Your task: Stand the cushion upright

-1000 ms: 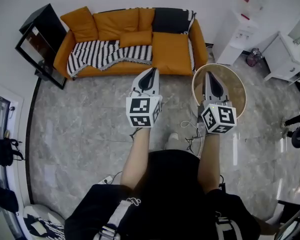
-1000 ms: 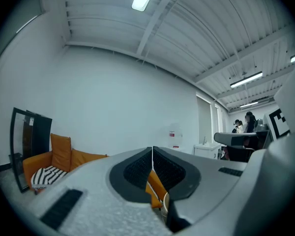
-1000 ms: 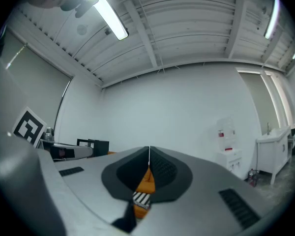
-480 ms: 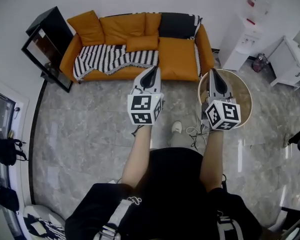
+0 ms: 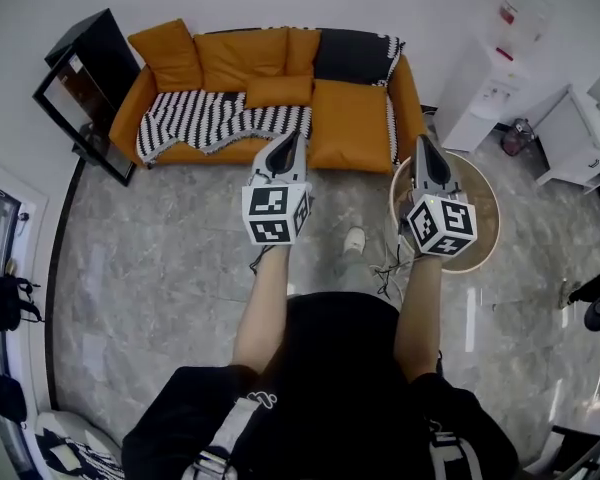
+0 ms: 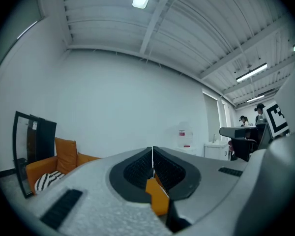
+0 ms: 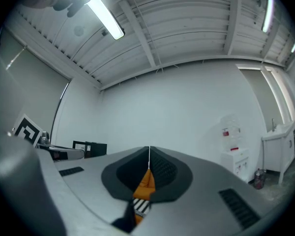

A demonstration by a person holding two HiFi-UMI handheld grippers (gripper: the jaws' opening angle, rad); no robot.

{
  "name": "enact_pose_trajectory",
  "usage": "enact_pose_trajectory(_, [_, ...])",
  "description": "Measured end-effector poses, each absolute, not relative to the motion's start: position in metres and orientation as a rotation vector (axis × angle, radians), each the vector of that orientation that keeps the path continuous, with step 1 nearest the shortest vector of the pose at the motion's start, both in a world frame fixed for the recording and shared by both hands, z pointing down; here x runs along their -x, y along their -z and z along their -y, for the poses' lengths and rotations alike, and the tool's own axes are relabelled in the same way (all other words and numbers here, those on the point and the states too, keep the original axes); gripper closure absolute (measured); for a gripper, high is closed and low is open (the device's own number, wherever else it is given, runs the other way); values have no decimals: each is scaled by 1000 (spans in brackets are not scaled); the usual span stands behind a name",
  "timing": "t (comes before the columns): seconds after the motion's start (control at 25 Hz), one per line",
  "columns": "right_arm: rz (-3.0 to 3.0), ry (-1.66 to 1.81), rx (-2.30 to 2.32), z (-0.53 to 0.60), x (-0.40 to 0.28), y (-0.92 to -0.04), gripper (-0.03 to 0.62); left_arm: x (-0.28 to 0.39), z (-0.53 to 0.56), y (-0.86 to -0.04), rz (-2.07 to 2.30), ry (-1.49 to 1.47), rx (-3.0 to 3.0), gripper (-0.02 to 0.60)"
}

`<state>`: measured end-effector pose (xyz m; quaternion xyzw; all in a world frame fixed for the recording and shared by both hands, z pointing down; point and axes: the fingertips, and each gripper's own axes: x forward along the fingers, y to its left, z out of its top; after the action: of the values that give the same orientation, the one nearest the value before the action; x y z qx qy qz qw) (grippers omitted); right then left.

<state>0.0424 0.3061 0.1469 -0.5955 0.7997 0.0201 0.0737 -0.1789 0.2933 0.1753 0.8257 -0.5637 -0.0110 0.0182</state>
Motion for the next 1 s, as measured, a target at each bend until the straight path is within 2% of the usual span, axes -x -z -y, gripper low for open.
enact_pose_trajectory(0.44, [-2315,93,1889,-208,-115,-181,583,121,-193,-193,1703,-38,-2597,566])
enact_pose_trajectory(1.0, [-2427,309,1822,-18,-127,-237,583,105,-29,-236,1806,-170,-2403,566])
